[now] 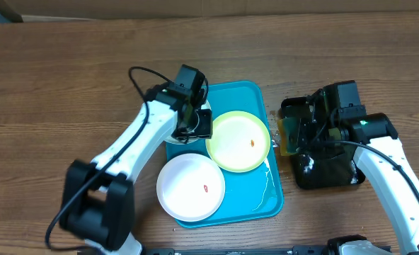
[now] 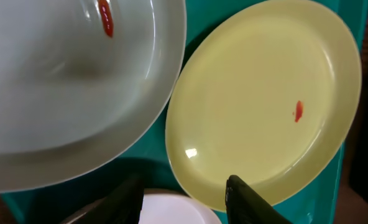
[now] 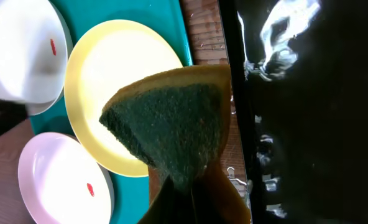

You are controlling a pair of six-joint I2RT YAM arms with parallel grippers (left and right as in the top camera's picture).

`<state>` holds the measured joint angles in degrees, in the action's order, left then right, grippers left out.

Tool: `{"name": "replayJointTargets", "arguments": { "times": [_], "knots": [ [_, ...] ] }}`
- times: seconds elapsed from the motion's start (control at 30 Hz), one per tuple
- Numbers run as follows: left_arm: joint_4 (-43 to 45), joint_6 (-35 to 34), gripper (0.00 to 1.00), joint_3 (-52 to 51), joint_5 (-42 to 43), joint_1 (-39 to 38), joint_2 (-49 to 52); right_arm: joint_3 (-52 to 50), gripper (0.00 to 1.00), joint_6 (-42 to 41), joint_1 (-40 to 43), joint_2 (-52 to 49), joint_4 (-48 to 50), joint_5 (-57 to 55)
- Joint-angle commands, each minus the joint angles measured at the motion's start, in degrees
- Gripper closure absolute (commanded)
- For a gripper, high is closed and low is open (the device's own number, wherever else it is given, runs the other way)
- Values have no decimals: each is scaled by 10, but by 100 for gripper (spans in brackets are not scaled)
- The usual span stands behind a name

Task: Clean dirty plates on tray and stack at the side
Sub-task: 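Grip the rim of the yellow-green plate with the left gripper, then scrub the yellow-green plate with the sponge in the right gripper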

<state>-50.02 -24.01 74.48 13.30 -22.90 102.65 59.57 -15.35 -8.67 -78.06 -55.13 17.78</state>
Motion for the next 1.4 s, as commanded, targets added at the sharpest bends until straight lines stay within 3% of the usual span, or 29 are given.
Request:
{"name": "replayJointTargets", "arguments": {
  "times": [0.0,0.27,0.37,0.47,0.73,1.0,1.17,1.37],
  "knots": [
    [12,-24,54,-4,33,0,42,13,96,4,-1,12,3,6],
    [19,-24,65,-4,63,0,116,13,96,4,-2,12,8,28],
    [23,-26,77,-4,62,1,127,13,96,3,-14,12,23,43],
    [23,-26,96,-4,60,1,130,12,96,-15,-49,9,50,41],
    [23,-26,96,-4,58,1,130,11,96,-120,-157,-78,157,-9],
    [23,-26,96,-4,58,1,130,11,96,-215,-196,-199,230,-27],
    [28,-29,96,-4,58,1,130,11,96,-273,-195,-262,217,-67],
    [42,-35,96,-4,58,2,130,11,96,-334,-163,-294,132,-166]
  ]
}}
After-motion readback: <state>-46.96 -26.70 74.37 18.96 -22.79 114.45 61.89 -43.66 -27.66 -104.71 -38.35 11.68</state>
